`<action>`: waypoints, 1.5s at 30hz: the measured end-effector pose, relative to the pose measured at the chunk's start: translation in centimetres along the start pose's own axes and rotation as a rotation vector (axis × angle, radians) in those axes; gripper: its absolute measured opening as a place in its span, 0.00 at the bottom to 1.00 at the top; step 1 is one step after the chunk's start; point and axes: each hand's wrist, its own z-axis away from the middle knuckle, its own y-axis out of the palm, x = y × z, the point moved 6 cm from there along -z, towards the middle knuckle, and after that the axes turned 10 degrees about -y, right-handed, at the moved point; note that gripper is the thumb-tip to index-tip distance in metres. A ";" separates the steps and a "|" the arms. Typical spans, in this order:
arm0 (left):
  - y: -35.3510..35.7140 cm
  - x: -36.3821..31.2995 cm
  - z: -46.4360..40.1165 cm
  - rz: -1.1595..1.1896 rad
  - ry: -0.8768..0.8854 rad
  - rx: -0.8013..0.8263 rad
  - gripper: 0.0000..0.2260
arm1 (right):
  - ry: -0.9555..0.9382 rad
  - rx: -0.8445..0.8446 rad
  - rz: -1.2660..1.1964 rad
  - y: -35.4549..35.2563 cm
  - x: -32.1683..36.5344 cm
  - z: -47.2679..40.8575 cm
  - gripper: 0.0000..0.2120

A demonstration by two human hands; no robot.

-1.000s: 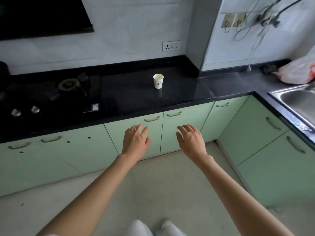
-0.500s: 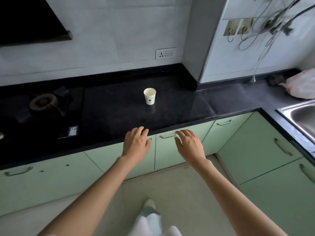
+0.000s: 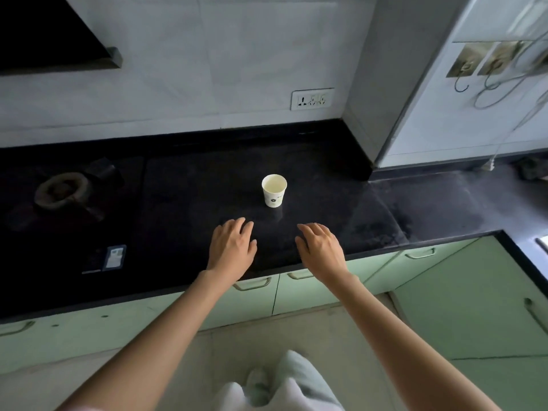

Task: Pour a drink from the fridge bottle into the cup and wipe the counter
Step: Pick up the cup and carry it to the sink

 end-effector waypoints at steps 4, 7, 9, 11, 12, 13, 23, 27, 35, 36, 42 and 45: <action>0.4 0.8 -2.5 -0.020 -0.069 -0.009 0.19 | -0.073 0.034 0.004 0.9 -1.2 -3.8 0.14; 0.5 1.1 -4.2 -0.040 -0.142 -0.011 0.19 | -0.121 0.042 -0.009 1.2 -2.5 -6.5 0.12; 0.7 1.2 -5.1 -0.045 -0.180 -0.009 0.18 | -0.138 0.068 -0.022 1.7 -3.6 -8.1 0.13; 1.0 1.4 -5.8 -0.057 -0.214 0.000 0.18 | -0.135 0.124 -0.048 2.4 -4.7 -9.5 0.16; 1.2 1.5 -6.0 -0.062 -0.236 0.007 0.18 | -0.128 0.155 -0.062 2.9 -5.3 -10.2 0.19; 1.4 1.7 -6.3 -0.065 -0.258 0.014 0.18 | -0.120 0.183 -0.077 3.3 -5.8 -10.9 0.21; 4.0 2.1 -6.4 -0.076 -0.400 0.077 0.19 | 0.140 0.353 -0.414 10.5 -10.2 -15.2 0.42; 4.3 2.4 -6.2 -0.077 -0.434 0.078 0.19 | 0.170 0.311 -0.578 12.2 -10.2 -15.9 0.43; 5.3 2.0 -6.5 -0.068 -0.457 0.097 0.19 | 0.215 0.214 -0.698 13.1 -9.5 -16.5 0.33; 5.4 1.9 -6.5 -0.067 -0.453 0.101 0.19 | 0.211 0.202 -0.706 13.0 -9.4 -16.7 0.31; 6.3 0.7 -6.8 -0.085 -0.411 0.166 0.22 | 0.197 0.170 -0.707 12.3 -8.9 -16.6 0.27; 6.4 0.5 -6.8 -0.094 -0.384 0.180 0.22 | 0.197 0.160 -0.707 11.7 -8.5 -16.5 0.26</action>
